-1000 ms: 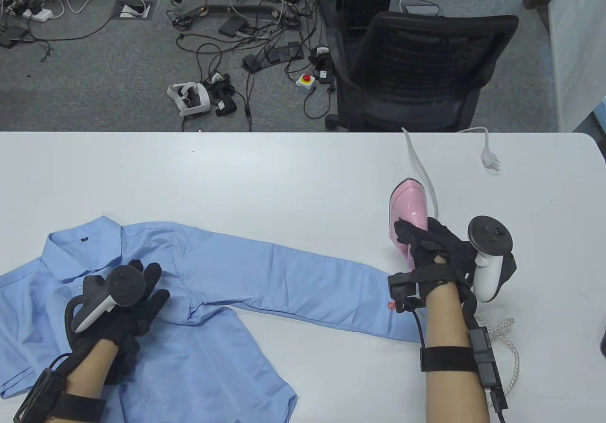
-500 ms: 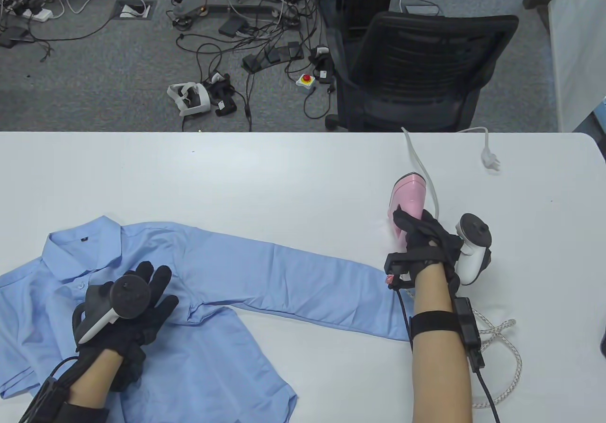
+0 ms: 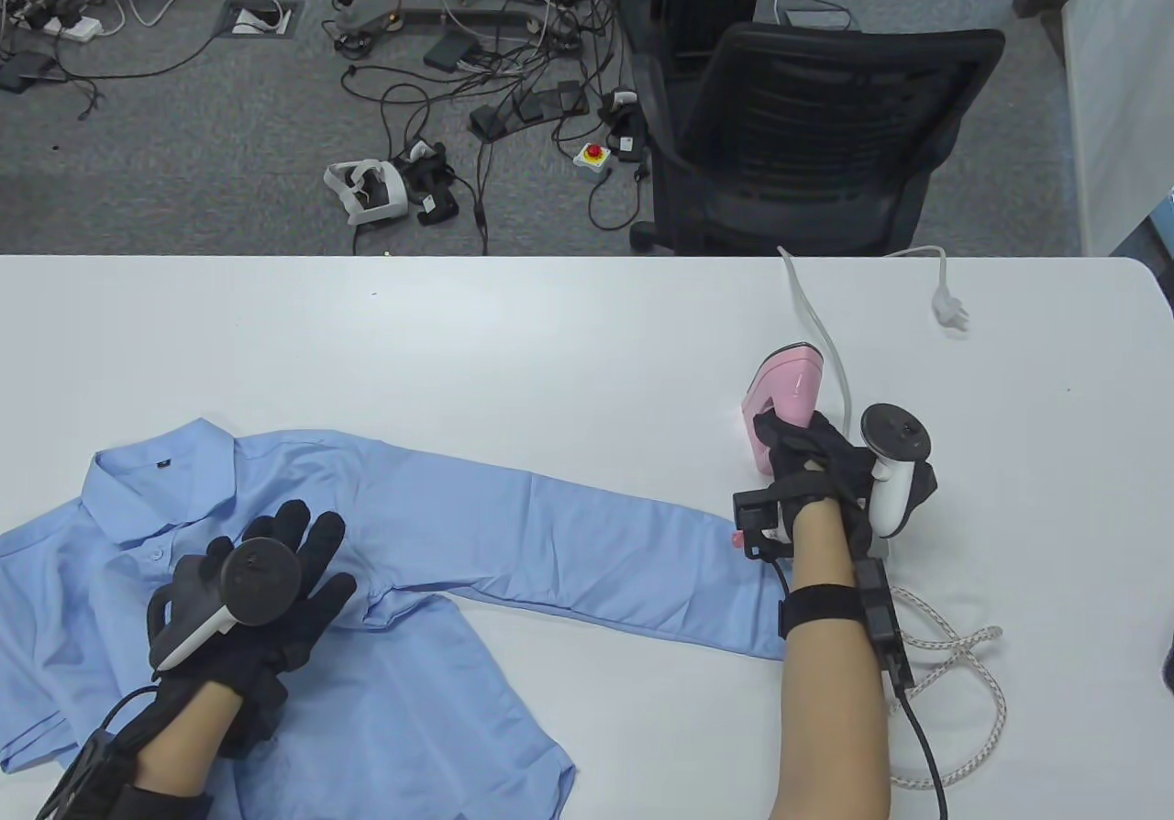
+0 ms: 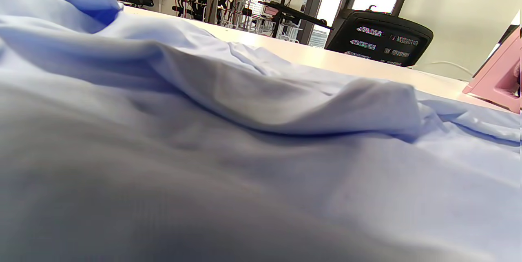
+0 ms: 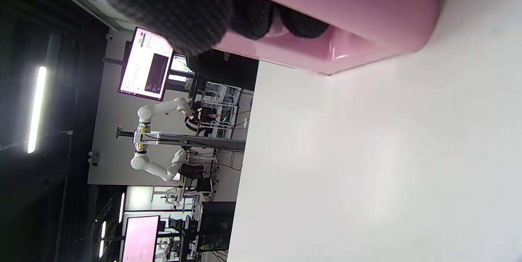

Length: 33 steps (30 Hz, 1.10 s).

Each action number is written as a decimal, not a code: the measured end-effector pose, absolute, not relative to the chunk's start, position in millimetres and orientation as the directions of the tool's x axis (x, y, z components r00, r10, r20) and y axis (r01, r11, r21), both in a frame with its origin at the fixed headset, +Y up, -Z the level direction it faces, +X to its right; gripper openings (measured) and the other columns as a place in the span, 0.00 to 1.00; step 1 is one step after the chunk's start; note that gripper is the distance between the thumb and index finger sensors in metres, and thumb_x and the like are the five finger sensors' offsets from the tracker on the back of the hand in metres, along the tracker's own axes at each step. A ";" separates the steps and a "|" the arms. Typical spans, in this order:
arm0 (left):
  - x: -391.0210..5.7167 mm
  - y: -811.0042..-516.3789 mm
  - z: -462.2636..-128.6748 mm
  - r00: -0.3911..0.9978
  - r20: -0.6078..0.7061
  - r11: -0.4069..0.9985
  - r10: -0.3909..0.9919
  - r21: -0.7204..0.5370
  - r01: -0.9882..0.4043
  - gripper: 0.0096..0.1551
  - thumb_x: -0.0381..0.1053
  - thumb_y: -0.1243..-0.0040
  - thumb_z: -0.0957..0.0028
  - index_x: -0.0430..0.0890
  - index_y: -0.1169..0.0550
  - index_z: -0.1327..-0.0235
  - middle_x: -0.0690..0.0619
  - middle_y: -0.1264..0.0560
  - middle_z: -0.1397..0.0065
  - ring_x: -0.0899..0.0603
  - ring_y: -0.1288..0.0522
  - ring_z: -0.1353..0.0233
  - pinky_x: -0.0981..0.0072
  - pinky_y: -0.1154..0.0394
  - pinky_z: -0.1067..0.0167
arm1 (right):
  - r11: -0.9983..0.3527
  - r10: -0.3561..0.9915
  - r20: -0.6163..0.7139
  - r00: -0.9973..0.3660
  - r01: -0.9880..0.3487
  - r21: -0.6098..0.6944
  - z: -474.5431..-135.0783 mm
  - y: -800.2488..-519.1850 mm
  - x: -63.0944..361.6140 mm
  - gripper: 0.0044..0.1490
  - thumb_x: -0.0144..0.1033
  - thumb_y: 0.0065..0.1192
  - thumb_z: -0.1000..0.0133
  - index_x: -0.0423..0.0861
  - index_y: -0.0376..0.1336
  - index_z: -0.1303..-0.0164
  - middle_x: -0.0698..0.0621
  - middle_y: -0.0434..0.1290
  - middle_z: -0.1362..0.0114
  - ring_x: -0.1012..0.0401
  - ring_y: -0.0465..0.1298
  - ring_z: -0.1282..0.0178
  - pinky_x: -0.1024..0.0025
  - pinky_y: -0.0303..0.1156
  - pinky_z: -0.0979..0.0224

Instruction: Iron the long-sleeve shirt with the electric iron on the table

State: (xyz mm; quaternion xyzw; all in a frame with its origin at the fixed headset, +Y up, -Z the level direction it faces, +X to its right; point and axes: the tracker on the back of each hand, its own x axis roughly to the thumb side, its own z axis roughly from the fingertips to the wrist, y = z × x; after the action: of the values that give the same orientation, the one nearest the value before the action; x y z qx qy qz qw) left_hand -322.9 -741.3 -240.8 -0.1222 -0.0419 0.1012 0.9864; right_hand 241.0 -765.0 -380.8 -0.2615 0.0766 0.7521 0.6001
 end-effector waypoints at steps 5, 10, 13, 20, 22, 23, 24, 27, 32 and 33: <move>-324.9 -738.9 -240.7 0.974 0.058 0.951 0.221 -0.235 -0.202 0.40 0.72 0.57 0.45 0.62 0.49 0.21 0.48 0.57 0.11 0.33 0.54 0.16 0.30 0.62 0.27 | -0.419 0.791 -0.560 -0.247 -0.886 -0.201 -379.7 -760.1 236.3 0.29 0.47 0.63 0.54 0.53 0.57 0.45 0.48 0.56 0.29 0.39 0.53 0.24 0.40 0.51 0.27; -330.2 -736.7 -239.5 0.981 0.043 0.968 0.189 -0.177 -0.179 0.40 0.72 0.57 0.45 0.62 0.49 0.22 0.48 0.58 0.12 0.33 0.54 0.15 0.30 0.62 0.27 | -0.638 0.669 -0.600 -0.439 -0.753 -0.161 -368.9 -741.0 226.5 0.53 0.59 0.55 0.55 0.45 0.38 0.31 0.41 0.34 0.25 0.36 0.41 0.22 0.37 0.48 0.27; -337.3 -729.4 -239.8 0.985 0.033 0.979 0.169 -0.117 -0.164 0.40 0.72 0.57 0.46 0.63 0.49 0.22 0.49 0.58 0.11 0.34 0.54 0.15 0.30 0.62 0.27 | -0.726 0.663 -0.520 -0.539 -0.631 -0.271 -352.5 -712.5 213.8 0.58 0.60 0.56 0.56 0.44 0.34 0.30 0.41 0.29 0.25 0.37 0.35 0.23 0.35 0.44 0.27; -367.4 -721.2 -240.5 0.959 -0.051 0.957 0.280 -0.060 -0.283 0.40 0.73 0.58 0.46 0.62 0.48 0.21 0.48 0.58 0.11 0.33 0.55 0.15 0.29 0.63 0.28 | -0.819 0.567 -0.120 -0.815 -0.544 -0.181 -314.8 -646.3 102.6 0.54 0.61 0.53 0.54 0.47 0.36 0.27 0.43 0.31 0.24 0.37 0.34 0.22 0.34 0.42 0.27; -373.9 -721.5 -241.3 0.953 -0.074 0.953 0.295 -0.055 -0.299 0.40 0.72 0.58 0.46 0.62 0.48 0.21 0.48 0.58 0.11 0.33 0.55 0.15 0.29 0.63 0.28 | -0.849 0.527 0.004 -0.850 -0.526 -0.036 -310.7 -645.9 54.1 0.52 0.62 0.53 0.55 0.50 0.40 0.27 0.44 0.35 0.22 0.38 0.37 0.21 0.35 0.44 0.26; -376.6 -721.3 -241.2 0.954 -0.092 0.955 0.287 -0.051 -0.292 0.40 0.72 0.58 0.46 0.62 0.48 0.21 0.48 0.58 0.11 0.33 0.56 0.15 0.29 0.64 0.28 | -0.859 0.509 0.072 -0.858 -0.501 0.103 -310.4 -653.5 22.6 0.50 0.62 0.53 0.56 0.50 0.44 0.27 0.45 0.40 0.22 0.38 0.43 0.20 0.36 0.48 0.26; -378.0 -720.5 -241.0 0.962 -0.111 0.966 0.250 -0.042 -0.256 0.40 0.72 0.57 0.46 0.62 0.48 0.21 0.48 0.58 0.11 0.33 0.57 0.16 0.29 0.65 0.28 | -0.846 0.503 0.096 -0.859 -0.466 0.259 -309.1 -664.6 -3.4 0.51 0.63 0.52 0.55 0.50 0.43 0.27 0.44 0.39 0.22 0.38 0.43 0.21 0.38 0.49 0.26; -380.3 -717.5 -241.0 0.984 -0.150 0.994 0.099 -0.031 -0.105 0.40 0.72 0.58 0.46 0.62 0.48 0.21 0.48 0.58 0.11 0.33 0.58 0.15 0.29 0.66 0.29 | -0.769 0.501 0.136 -0.855 -0.368 0.522 -302.9 -710.1 -74.8 0.51 0.64 0.50 0.54 0.56 0.37 0.25 0.46 0.32 0.21 0.36 0.38 0.21 0.36 0.45 0.25; -383.7 -724.3 -242.1 0.971 -0.163 0.981 0.173 -0.063 -0.185 0.40 0.72 0.58 0.46 0.62 0.48 0.21 0.48 0.58 0.11 0.33 0.59 0.16 0.29 0.67 0.29 | -0.820 0.406 0.271 -0.873 -0.217 0.530 -288.5 -753.0 -154.7 0.52 0.67 0.50 0.56 0.64 0.34 0.26 0.49 0.29 0.21 0.36 0.35 0.21 0.34 0.42 0.26; -383.9 -726.0 -243.1 0.973 -0.166 0.981 0.162 -0.083 -0.178 0.40 0.72 0.58 0.46 0.62 0.48 0.21 0.48 0.58 0.11 0.33 0.59 0.16 0.29 0.67 0.29 | -0.835 0.362 0.304 -0.881 -0.162 0.525 -285.8 -760.7 -168.1 0.53 0.68 0.49 0.57 0.66 0.33 0.27 0.49 0.28 0.21 0.36 0.34 0.21 0.33 0.41 0.26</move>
State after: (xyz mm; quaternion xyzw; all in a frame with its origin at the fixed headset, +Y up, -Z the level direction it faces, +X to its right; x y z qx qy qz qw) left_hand -383.9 -726.0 -243.1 -0.0487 0.0797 0.0858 0.9919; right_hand -168.1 -760.7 -285.8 0.1996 0.2504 0.9369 0.1400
